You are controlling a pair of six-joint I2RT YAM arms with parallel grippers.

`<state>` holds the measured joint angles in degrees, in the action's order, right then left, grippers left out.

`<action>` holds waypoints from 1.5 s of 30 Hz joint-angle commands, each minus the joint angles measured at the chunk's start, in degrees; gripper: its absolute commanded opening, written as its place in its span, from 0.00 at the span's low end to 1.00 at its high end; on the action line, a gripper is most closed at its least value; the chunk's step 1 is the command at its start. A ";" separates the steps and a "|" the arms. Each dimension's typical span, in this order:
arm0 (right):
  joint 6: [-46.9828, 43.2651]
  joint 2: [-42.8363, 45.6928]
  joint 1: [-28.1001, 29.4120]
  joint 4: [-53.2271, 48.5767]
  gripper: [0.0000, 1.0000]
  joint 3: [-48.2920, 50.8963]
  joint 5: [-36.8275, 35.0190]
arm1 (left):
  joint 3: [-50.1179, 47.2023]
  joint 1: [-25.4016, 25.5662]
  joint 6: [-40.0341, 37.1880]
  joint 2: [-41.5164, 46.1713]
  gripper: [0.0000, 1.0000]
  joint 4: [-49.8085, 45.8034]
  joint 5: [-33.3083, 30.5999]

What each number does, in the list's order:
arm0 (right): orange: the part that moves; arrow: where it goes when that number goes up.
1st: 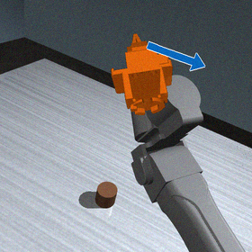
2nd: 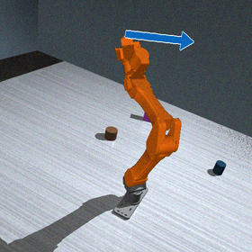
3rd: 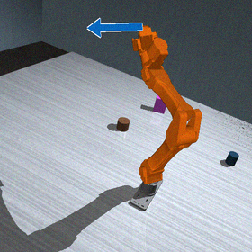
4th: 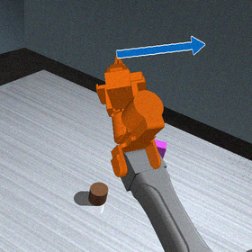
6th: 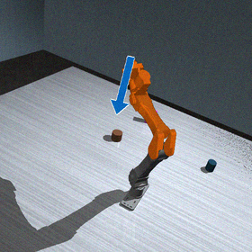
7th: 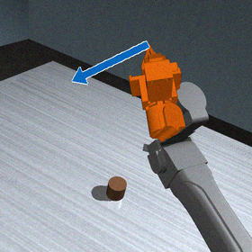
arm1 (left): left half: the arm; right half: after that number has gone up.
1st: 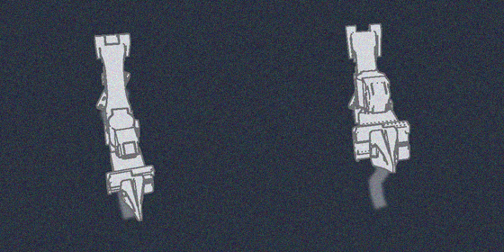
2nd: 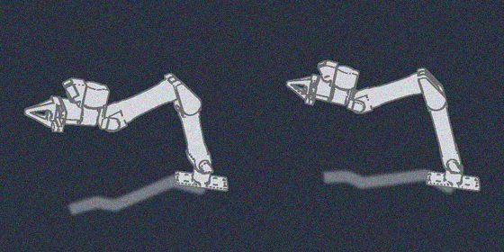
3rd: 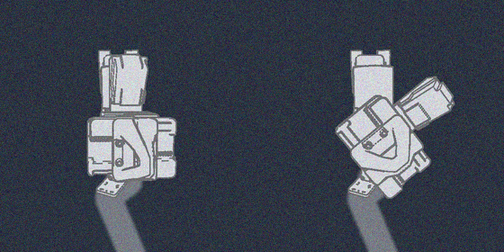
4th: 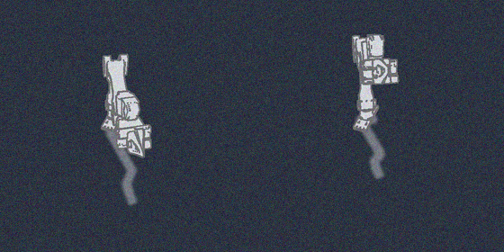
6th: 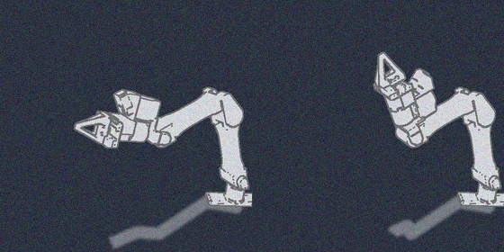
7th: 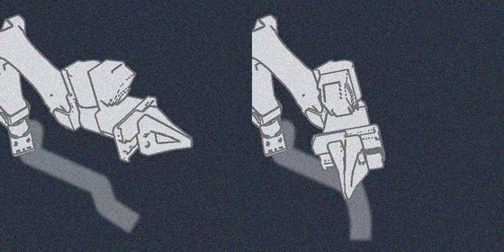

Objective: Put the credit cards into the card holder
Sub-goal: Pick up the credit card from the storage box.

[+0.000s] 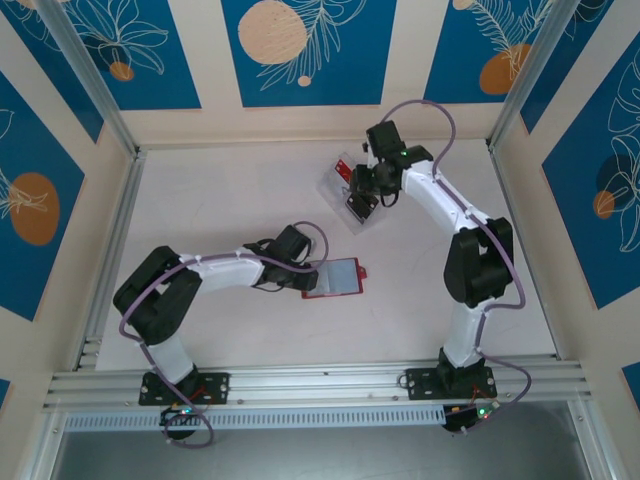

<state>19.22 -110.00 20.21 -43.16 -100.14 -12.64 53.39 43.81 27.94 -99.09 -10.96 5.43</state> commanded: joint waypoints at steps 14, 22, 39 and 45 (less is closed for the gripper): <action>-10.72 -8.79 2.06 -2.61 0.40 -7.91 -5.53 | -1.70 1.57 0.35 -2.16 0.30 0.32 -0.86; -12.40 -10.28 4.05 -1.60 0.42 -7.55 -8.20 | -1.67 1.57 0.36 -2.44 0.30 0.50 -0.78; -13.86 -14.94 3.43 -3.61 0.38 -8.81 -9.76 | -2.06 1.62 0.80 -1.92 0.30 0.48 -0.87; -14.61 -15.33 4.31 -3.48 0.38 -7.72 -11.70 | -1.96 1.60 0.70 -1.99 0.30 0.49 -0.95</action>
<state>5.72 -124.22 24.05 -45.89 -107.94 -22.76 52.77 44.45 28.16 -99.18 -9.41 4.38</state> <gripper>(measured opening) 0.383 0.299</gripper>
